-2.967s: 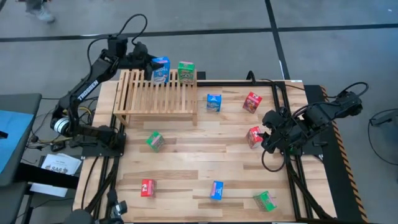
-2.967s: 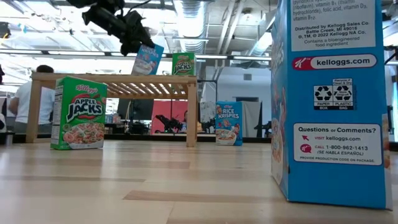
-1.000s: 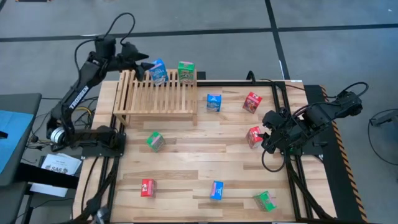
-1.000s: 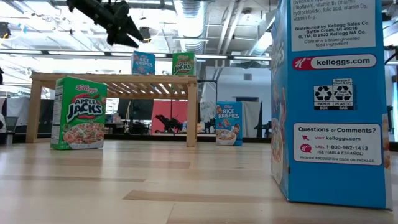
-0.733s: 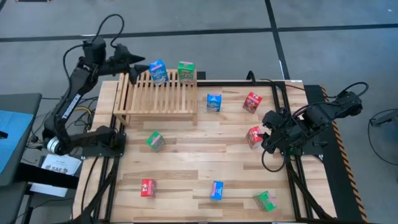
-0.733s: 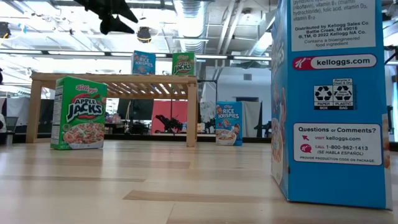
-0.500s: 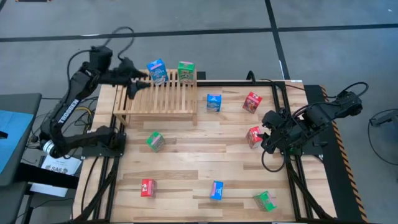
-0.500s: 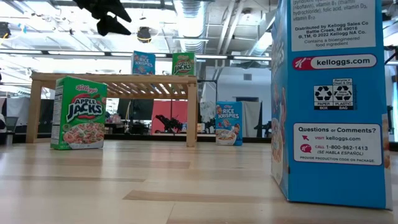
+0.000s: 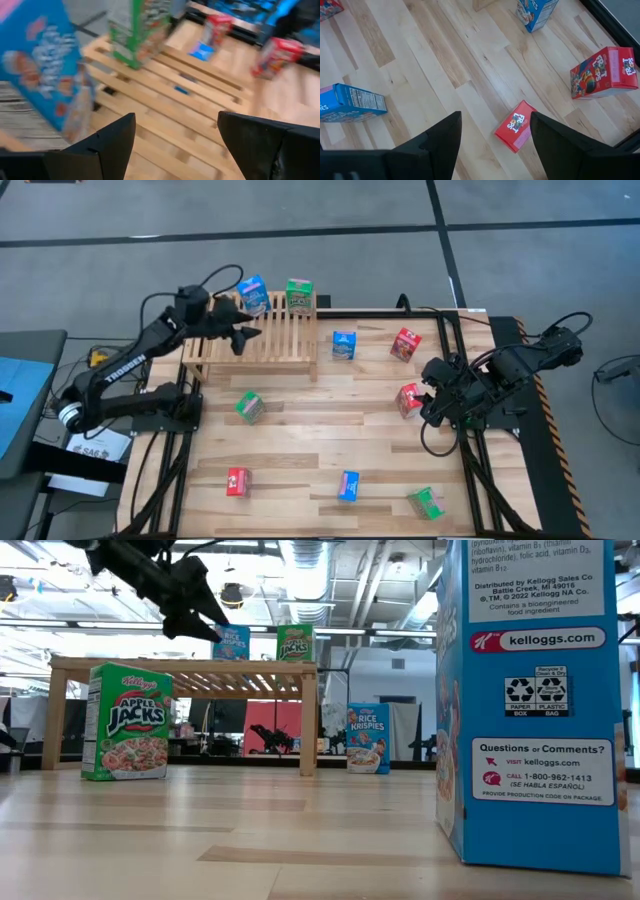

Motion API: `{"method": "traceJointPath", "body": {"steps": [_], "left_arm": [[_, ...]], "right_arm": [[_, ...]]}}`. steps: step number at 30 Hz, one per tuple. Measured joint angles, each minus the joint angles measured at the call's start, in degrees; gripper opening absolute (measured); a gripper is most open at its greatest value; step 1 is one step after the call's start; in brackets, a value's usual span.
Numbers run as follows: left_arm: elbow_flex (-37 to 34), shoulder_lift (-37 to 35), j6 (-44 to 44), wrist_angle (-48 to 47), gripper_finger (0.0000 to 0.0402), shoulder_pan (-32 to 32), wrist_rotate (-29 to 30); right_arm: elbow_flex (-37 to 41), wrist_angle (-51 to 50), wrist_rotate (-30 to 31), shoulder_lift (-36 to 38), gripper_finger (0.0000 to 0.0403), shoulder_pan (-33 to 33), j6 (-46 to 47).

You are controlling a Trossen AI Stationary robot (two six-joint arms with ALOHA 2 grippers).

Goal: Stack cereal on shelf
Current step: Put the bottom left blue cereal box on the shelf

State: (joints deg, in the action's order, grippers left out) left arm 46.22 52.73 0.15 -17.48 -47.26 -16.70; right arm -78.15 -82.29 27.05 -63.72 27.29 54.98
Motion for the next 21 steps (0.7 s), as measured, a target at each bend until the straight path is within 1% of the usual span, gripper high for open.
{"method": "traceJointPath", "body": {"steps": [3,6,18,21], "left_arm": [[-1.4,0.0,-1.8,2.9,0.0271,1.0,4.8],[-1.6,0.3,-3.5,4.3,0.0271,1.4,7.4],[-1.6,5.8,-5.6,6.5,0.0271,1.6,9.1],[-1.6,6.7,-5.6,6.5,0.0271,1.6,11.5]], "right_arm": [[0.0,0.0,0.0,0.0,0.0261,0.0,0.0],[0.0,0.0,0.0,0.0,0.0261,0.0,0.0],[0.0,0.0,0.0,0.0,0.0261,0.0,0.0],[0.0,0.0,0.0,0.0,0.0261,0.0,0.0]]}}
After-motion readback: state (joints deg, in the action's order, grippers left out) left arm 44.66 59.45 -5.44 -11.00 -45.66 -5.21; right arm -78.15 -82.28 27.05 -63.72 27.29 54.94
